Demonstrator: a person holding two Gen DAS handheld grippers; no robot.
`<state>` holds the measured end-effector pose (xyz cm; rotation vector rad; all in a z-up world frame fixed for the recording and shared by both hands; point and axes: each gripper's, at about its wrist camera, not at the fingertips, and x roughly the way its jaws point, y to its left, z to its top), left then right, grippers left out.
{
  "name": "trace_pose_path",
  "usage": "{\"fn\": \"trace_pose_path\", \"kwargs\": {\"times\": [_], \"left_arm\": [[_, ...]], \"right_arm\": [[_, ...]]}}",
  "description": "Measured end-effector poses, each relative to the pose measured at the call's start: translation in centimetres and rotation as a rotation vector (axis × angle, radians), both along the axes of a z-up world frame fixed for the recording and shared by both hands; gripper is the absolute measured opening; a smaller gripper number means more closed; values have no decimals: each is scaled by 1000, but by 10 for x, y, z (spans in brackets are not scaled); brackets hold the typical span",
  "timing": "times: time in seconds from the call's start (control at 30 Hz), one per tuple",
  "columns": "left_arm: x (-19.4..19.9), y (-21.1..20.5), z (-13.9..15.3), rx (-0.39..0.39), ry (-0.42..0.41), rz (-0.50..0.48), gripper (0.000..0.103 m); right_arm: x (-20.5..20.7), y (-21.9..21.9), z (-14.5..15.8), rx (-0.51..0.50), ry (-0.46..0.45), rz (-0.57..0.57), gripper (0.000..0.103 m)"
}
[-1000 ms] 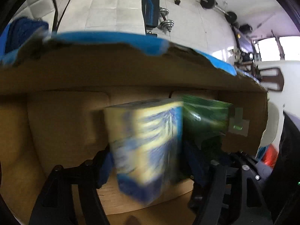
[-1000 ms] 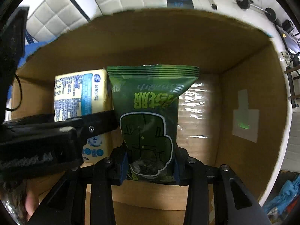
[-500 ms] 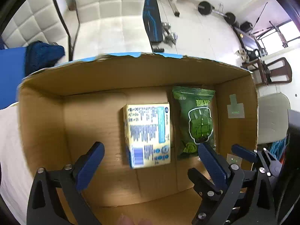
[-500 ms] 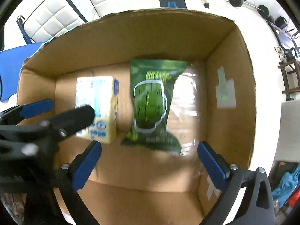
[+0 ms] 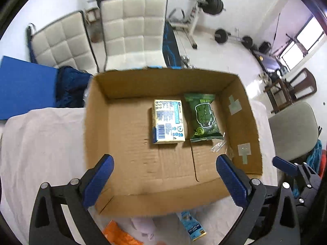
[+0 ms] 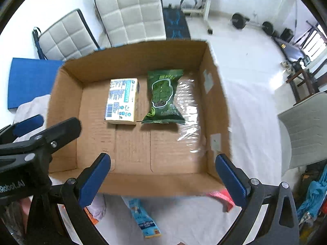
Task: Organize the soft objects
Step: 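Grasp the lilac towel with the left tool while the right tool grasps the blue stick pack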
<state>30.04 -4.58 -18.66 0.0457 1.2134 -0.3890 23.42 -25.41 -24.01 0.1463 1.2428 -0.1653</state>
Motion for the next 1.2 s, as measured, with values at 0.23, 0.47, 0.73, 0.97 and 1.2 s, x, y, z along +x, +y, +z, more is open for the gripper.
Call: {"fn": "trace_pose_path", "kwargs": {"times": [0.23,0.47,0.73,0.97,1.2], "left_arm": [[-36,13,45,-17,-95,52,103],[-77,15,79,-37,-142,62,103],[-103,17,94,-44,-167,80,103],[-108,36,88,-23,-160,133,103],[-107,84,28,59,-27,236,103]], "right_arm": [[-40,8,49,-26,-88,39,103],[-78,11,94,-3,-152,64,103],[-100,17,119,4,-182,91,103],[-111,26,98,-23,-191,194,103],[-102,21,10,61,39,171,103]]}}
